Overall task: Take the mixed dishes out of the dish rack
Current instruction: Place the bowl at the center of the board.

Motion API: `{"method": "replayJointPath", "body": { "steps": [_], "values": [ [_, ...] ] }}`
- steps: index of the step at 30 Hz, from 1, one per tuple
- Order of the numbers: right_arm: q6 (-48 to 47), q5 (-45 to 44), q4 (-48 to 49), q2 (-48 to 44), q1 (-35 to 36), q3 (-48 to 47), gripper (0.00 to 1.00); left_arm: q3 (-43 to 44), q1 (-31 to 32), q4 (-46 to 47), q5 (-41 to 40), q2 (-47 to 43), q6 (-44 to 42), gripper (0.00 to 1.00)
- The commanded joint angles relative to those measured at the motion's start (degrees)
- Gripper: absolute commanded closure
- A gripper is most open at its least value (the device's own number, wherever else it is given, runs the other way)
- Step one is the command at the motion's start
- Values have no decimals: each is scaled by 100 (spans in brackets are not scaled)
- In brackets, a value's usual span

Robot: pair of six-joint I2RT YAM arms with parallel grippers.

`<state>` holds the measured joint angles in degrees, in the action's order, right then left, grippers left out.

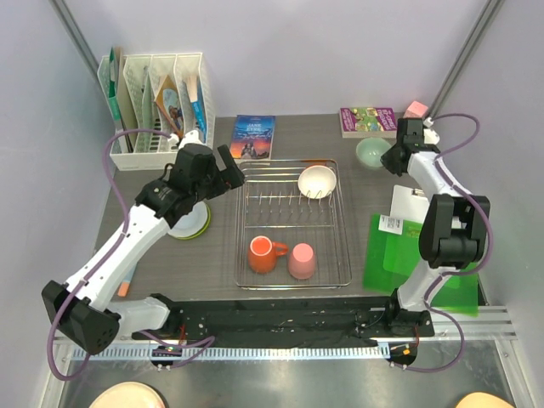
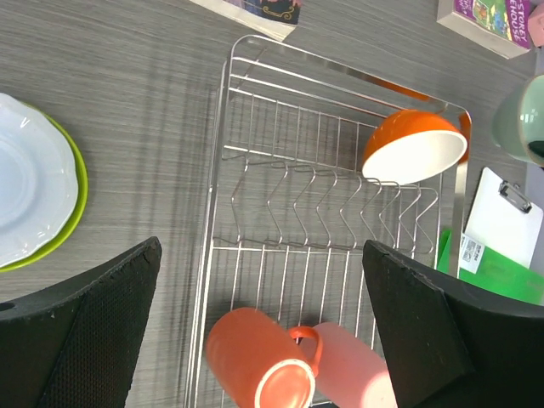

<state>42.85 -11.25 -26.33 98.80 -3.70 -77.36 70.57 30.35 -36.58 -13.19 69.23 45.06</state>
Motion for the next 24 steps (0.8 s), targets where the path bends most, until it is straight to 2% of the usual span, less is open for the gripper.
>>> {"method": "replayJointPath", "body": {
  "steps": [1,17,19,20,22,23,24],
  "values": [
    [74,184,1004,130,19,62,99,-60,6,178,-104,-217,100,0],
    [92,439,1209,1000,19,415,99,-227,6,265,-105,-33,29,0],
    [92,491,1209,1001,19,424,84,-210,6,256,-61,38,38,0],
    [118,500,1218,992,19,424,63,-192,6,256,-61,64,12,0],
    [197,553,1226,869,19,432,44,-175,6,256,-87,82,-6,0],
    [223,579,1226,799,19,450,31,-157,6,265,-96,90,-23,0],
    [250,588,1235,711,19,459,26,-157,6,283,-105,82,-58,0]
  ]
}}
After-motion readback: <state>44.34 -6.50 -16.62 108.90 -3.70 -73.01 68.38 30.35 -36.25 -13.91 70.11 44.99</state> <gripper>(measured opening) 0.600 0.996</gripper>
